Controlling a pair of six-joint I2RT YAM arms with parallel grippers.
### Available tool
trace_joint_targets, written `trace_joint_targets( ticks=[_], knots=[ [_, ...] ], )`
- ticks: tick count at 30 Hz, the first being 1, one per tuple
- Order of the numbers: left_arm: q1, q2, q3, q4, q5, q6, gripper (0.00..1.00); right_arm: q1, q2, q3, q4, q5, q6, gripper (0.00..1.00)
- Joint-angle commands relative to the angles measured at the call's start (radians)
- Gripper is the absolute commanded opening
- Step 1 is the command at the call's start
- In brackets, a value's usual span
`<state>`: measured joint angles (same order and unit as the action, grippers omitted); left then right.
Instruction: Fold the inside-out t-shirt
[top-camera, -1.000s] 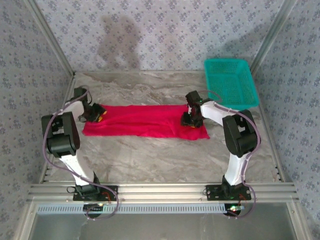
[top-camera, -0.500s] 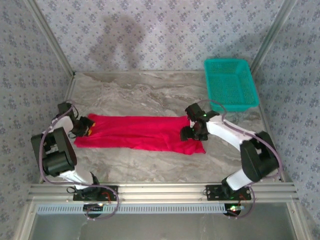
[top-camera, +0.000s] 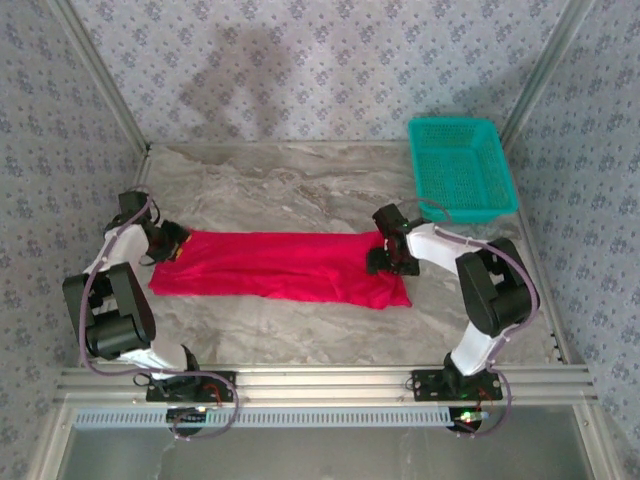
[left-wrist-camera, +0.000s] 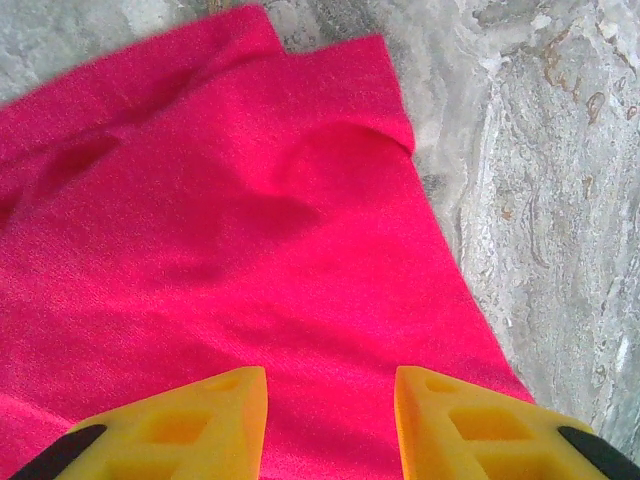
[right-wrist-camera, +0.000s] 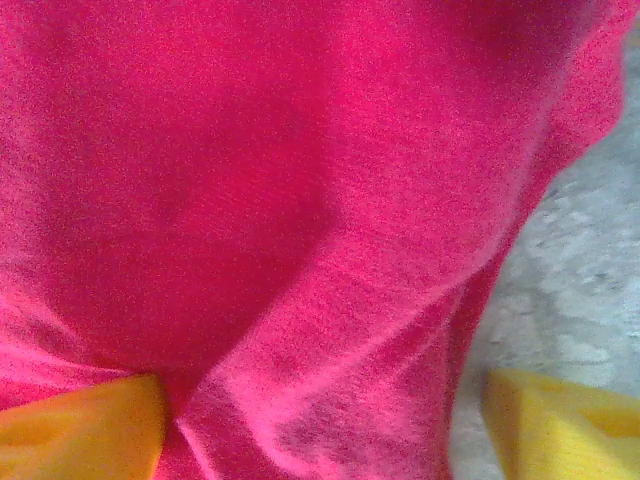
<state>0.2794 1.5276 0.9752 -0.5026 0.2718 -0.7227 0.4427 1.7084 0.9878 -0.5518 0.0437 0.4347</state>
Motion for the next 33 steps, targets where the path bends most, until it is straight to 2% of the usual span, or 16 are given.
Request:
trace_joint_targets(
  ticks=[1, 8, 11, 18, 21, 25, 28, 33],
  knots=[
    [0.003, -0.004, 0.009, -0.038, -0.009, 0.025, 0.38, 0.012, 0.095, 0.007, 0.028, -0.012, 0.028, 0.67],
    [-0.035, -0.040, -0.033, -0.008, -0.031, 0.003, 0.38, 0.023, 0.072, -0.057, 0.006, -0.001, 0.049, 0.20],
    [-0.088, -0.049, -0.050, 0.009, -0.037, -0.020, 0.38, 0.001, 0.002, -0.072, -0.058, 0.008, 0.028, 0.07],
    [-0.217, 0.022, 0.059, 0.002, -0.034, -0.021, 0.38, -0.092, -0.214, -0.045, -0.186, 0.063, -0.009, 0.04],
    [-0.219, 0.044, 0.102, -0.022, -0.009, -0.013, 0.37, -0.144, -0.294, -0.012, -0.236, 0.072, -0.036, 0.03],
    [-0.193, 0.011, 0.131, -0.051, 0.003, 0.000, 0.37, -0.161, -0.370, 0.042, -0.268, 0.083, -0.047, 0.03],
    [-0.140, -0.017, 0.138, -0.058, 0.071, -0.004, 0.37, -0.117, -0.385, 0.097, -0.293, 0.060, -0.029, 0.03],
    [-0.045, -0.057, 0.129, -0.059, 0.159, -0.010, 0.37, 0.044, -0.346, 0.250, -0.353, 0.112, 0.037, 0.03]
  ],
)
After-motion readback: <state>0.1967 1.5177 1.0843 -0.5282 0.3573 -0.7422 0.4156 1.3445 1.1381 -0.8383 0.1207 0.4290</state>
